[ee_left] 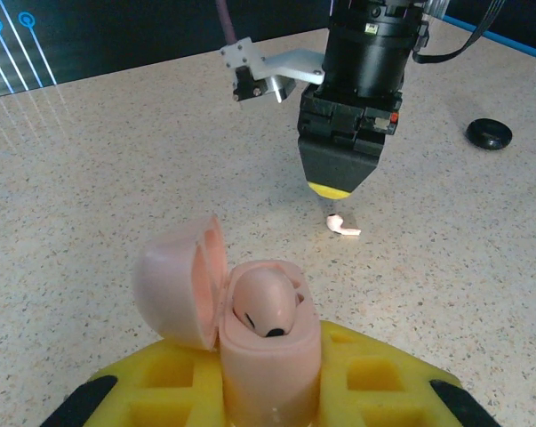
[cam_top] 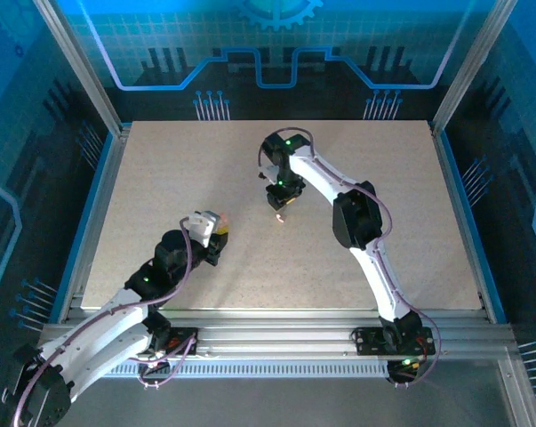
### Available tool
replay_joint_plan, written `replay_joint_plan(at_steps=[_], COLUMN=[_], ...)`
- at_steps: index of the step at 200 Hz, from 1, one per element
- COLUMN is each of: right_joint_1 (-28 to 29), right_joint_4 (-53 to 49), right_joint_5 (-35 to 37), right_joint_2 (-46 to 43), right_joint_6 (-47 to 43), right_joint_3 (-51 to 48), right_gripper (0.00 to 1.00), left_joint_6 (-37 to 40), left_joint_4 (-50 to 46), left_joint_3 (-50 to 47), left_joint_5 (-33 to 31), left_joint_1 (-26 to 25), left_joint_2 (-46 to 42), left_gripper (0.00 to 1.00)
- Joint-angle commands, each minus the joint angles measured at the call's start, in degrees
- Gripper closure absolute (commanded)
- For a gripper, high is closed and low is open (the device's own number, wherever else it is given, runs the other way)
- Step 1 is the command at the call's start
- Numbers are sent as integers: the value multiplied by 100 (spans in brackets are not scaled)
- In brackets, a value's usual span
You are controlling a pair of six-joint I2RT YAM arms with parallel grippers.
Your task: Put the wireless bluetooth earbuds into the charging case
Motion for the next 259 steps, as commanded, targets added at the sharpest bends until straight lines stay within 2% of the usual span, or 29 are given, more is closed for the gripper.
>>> replay_joint_plan(at_steps=[1, 188, 259], right_joint_1=[89, 390, 433], right_joint_4=[-253, -310, -292], right_joint_5=[-263, 343, 257], right_joint_2=[172, 322, 382], right_joint_6=[-145, -64, -86], right_joint_3=[197, -88, -111], right_gripper=[60, 64, 64], left_joint_6=[121, 130, 130], left_joint_4=[-17, 54, 72], left_joint_3=[31, 43, 44], left_joint_5=[-107, -27, -21], left_joint_1=[-43, -41, -41], left_joint_2=[-98, 38, 60], left_gripper=[85, 85, 85])
